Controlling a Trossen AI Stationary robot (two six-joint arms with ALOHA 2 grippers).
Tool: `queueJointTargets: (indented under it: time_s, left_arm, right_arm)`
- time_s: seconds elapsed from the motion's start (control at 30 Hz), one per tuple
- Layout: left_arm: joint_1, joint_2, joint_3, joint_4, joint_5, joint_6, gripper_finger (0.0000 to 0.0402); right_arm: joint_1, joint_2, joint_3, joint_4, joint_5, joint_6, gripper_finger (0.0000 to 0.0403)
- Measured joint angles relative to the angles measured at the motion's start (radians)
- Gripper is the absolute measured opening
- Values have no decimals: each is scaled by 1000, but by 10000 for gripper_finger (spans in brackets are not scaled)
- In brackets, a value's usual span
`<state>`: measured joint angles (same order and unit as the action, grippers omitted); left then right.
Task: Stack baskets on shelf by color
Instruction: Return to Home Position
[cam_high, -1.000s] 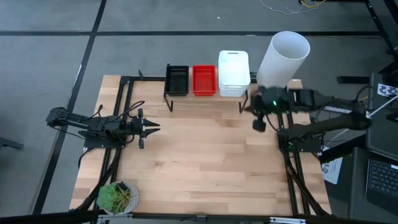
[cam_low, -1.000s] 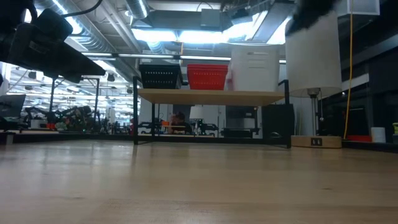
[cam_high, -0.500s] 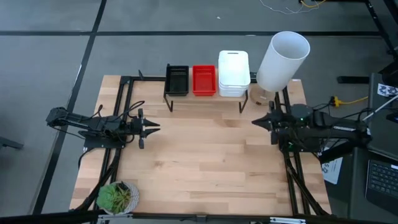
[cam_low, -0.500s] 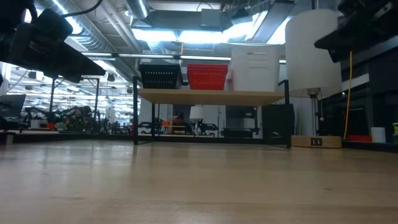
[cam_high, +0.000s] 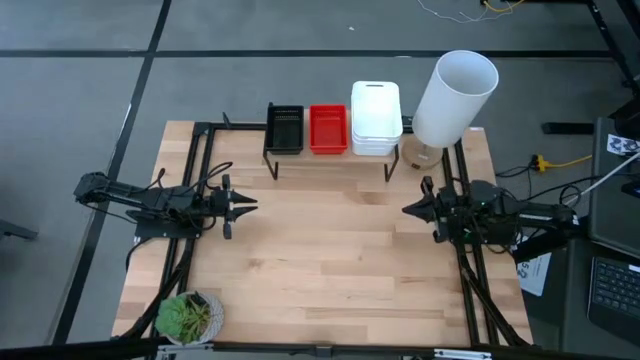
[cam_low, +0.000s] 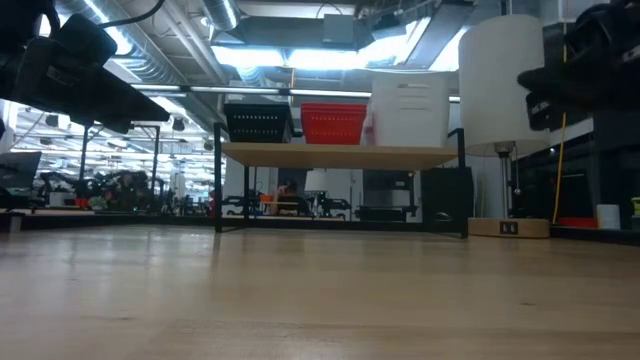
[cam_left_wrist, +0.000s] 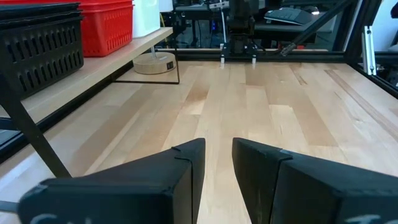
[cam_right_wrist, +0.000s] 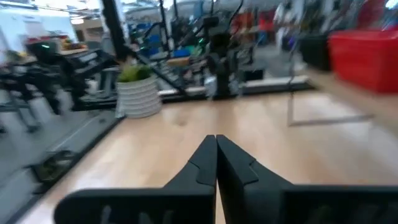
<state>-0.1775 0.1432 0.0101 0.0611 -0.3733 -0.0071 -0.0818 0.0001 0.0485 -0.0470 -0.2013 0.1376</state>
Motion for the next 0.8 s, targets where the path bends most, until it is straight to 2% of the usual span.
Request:
queueJointTargets:
  time_s: [0.07,0.27,0.5,0.8]
  left_arm:
    - [0,0,0,0,0,0,75]
    - [0,0,0,0,0,0,74]
    - [0,0,0,0,0,0,75]
    - [0,0,0,0,0,0,75]
  right_arm:
    - [0,2,-39,88,24,-53,1]
    - [0,0,-42,134,32,-124,1]
    - [0,7,-42,88,59,39,1]
    - [0,6,-42,88,59,38,4]
